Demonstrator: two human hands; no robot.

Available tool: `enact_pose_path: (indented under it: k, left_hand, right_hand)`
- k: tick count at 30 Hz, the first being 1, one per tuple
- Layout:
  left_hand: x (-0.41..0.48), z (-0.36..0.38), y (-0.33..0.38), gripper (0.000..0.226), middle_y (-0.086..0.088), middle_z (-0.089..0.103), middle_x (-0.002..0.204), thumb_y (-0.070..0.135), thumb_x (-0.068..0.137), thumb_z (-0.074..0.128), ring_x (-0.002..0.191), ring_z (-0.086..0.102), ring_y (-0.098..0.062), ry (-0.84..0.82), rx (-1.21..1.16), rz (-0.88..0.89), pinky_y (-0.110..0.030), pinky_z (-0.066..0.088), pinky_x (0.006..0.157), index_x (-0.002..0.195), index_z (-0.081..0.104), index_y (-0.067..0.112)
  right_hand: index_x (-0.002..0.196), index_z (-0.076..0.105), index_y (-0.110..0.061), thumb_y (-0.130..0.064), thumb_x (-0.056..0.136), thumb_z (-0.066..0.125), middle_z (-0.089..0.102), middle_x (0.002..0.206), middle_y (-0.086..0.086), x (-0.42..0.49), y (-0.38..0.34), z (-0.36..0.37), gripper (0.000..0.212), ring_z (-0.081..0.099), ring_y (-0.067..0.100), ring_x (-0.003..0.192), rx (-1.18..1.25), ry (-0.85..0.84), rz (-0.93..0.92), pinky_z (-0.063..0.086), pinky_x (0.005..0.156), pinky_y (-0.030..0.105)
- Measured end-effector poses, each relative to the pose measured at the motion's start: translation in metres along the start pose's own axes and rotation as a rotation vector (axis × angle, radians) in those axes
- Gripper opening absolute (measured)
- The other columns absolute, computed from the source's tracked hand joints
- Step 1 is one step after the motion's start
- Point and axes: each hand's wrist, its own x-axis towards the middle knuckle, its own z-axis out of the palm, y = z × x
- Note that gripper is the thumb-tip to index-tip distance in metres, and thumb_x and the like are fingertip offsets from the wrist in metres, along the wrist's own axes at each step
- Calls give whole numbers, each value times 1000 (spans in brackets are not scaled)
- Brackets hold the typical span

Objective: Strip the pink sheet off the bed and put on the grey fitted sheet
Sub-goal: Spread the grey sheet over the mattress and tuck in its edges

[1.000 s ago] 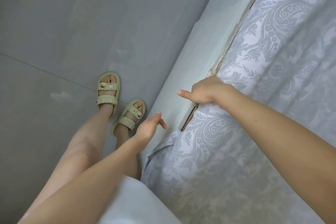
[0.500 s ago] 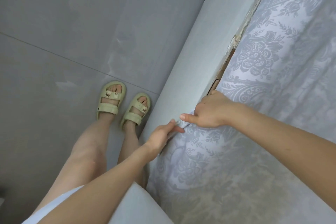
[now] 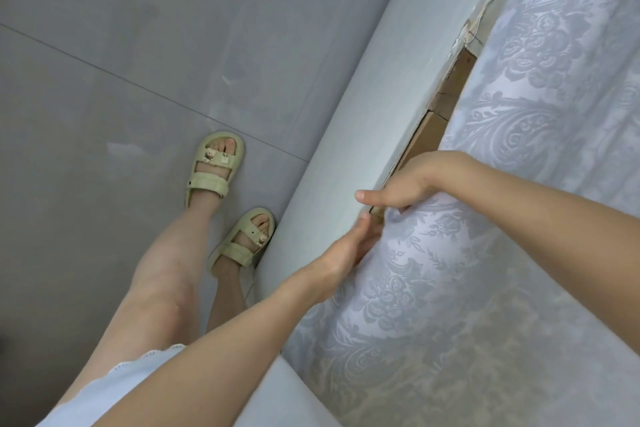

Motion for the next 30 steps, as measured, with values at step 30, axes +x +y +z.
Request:
enact_pose_path:
  k: [30]
  left_hand:
    - [-48, -35, -86, 83, -5, 72, 90, 63, 94, 7, 86, 65, -22, 390, 222, -171, -36, 50, 93, 97, 71, 10]
  right_hand:
    - [71, 55, -20, -64, 93, 1, 62, 92, 0, 18, -88, 116, 73, 55, 19, 111, -243, 499, -130, 25, 102, 37]
